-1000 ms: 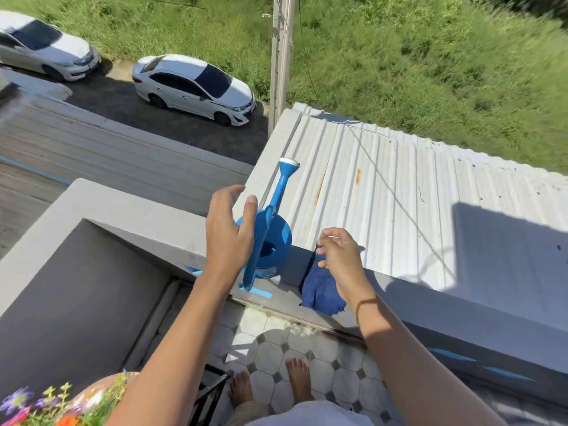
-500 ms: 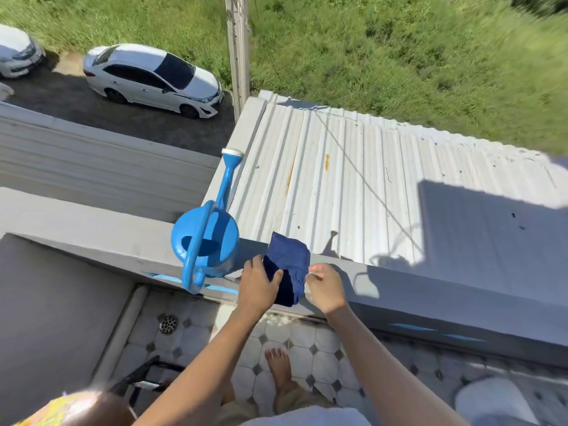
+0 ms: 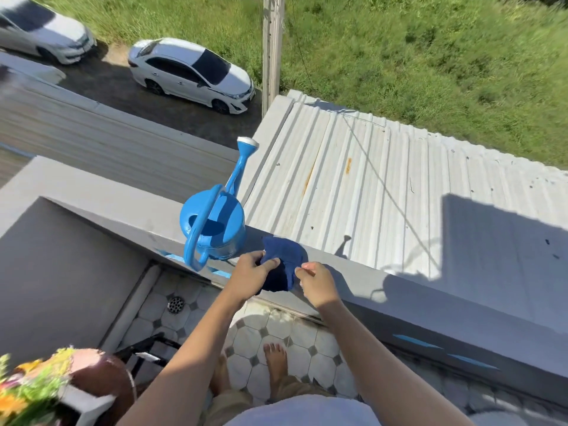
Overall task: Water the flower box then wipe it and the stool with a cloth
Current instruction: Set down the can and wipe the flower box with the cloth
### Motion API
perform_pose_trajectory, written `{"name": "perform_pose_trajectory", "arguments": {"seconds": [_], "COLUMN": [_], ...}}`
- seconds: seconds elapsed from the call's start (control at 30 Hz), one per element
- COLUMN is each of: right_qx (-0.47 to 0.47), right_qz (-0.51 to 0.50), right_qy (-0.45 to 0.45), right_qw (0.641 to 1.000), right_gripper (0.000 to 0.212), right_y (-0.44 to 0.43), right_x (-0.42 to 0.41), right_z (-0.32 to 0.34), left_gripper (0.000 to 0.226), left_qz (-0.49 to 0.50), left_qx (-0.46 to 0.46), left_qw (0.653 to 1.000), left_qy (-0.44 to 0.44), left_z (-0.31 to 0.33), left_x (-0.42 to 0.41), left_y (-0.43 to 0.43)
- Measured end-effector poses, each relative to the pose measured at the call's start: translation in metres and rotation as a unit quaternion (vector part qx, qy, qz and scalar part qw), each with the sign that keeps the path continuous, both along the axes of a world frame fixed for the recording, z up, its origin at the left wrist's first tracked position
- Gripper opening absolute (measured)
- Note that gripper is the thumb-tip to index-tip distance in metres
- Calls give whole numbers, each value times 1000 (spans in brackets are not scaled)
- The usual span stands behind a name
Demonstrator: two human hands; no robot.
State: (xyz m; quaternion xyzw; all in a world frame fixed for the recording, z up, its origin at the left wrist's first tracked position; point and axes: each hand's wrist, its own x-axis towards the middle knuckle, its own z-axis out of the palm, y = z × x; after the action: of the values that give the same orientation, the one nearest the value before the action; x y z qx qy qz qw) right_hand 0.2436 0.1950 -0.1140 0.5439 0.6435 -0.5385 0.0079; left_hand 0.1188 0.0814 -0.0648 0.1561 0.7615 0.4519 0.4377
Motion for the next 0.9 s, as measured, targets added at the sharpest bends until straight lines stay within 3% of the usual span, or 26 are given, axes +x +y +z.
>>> {"name": "perform_pose_trajectory", "arguments": {"seconds": [0.07, 0.13, 0.23, 0.4, 0.53, 0.73, 0.9], "right_qx": [-48, -169, -312, -329, -289, -235, -242], "right_qz": [16, 8, 37, 85, 156, 265, 277], "right_qy": [20, 51, 135, 234, 189, 132, 112], "right_qw": [999, 984, 940, 911, 926, 926, 923], "right_gripper": [43, 53, 36, 34, 25, 20, 16], "right_y": [-10, -25, -53, -114, -169, -246, -282], "right_x": [-6, -12, -26, -63, -84, -95, -92], "right_z": [8, 17, 30, 33, 32, 21, 9], "left_gripper": [21, 21, 22, 13, 15, 24, 25], "left_qz": [35, 94, 190, 296, 345, 555, 678], "left_qx": [20, 59, 123, 76, -3, -41, 32], "left_qw": [999, 993, 968, 949, 938, 813, 684], "left_qy": [-4, -35, -110, -78, -44, -173, -266], "left_z": [9, 18, 30, 28, 17, -22, -44], "left_x": [0, -3, -5, 5, 23, 48, 42], "left_y": [-20, -46, -93, -164, -219, -296, -323]}}
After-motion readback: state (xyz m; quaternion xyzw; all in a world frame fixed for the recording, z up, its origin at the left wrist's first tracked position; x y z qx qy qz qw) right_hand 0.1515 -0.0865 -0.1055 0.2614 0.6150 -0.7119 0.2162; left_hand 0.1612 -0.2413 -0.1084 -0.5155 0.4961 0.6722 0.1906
